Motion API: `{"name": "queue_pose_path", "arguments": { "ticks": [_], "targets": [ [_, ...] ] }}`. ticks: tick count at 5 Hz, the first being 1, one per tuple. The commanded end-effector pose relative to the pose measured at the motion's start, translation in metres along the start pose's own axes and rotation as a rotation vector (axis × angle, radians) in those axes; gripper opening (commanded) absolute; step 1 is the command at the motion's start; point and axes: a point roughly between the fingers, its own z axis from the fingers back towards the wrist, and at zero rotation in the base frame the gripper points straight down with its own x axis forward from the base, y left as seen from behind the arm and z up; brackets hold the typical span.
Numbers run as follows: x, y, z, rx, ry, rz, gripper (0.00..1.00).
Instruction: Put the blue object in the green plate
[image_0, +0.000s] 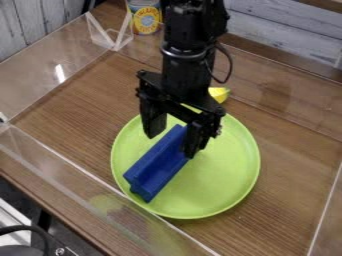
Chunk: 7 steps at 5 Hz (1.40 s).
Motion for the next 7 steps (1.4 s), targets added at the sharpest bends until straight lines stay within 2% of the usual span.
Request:
{"name": "queue_pose_path", "arguments": {
  "ticks": [1, 7],
  "targets": [
    [-0.001, -0.003, 0.005, -0.002, -0.044, -0.017, 1.00],
    [-0.013, -0.012, -0.007, -0.033, -0.025, -0.085, 1.00]
  ]
}}
